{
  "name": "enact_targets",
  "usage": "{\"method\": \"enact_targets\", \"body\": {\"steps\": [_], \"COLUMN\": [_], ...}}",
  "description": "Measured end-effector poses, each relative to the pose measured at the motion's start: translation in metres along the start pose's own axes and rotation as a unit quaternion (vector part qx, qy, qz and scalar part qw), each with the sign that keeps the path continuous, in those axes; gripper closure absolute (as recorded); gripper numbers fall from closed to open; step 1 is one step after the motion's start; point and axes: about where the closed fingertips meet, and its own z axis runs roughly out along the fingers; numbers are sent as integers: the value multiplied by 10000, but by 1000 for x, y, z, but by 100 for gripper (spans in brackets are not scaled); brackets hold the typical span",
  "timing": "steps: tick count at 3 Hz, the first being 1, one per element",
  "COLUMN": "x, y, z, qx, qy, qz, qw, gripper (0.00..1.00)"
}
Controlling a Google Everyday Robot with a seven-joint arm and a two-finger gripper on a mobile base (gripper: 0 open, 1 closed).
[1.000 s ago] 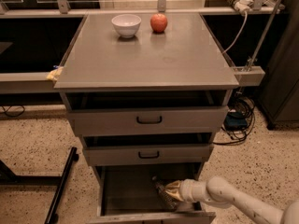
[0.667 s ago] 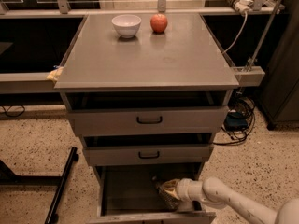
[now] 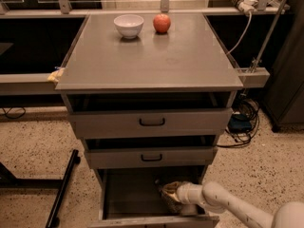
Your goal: Pick water bottle from bottom drawer and place on counter
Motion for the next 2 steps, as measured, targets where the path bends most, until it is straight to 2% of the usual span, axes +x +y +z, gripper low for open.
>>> {"method": "enact_targets", "body": {"steps": [2], "x": [27], "y": [-6], "z": [11], "qx": [134], "qy": [175], "qz": [147], "qw": [9996], "gripper": [32]}}
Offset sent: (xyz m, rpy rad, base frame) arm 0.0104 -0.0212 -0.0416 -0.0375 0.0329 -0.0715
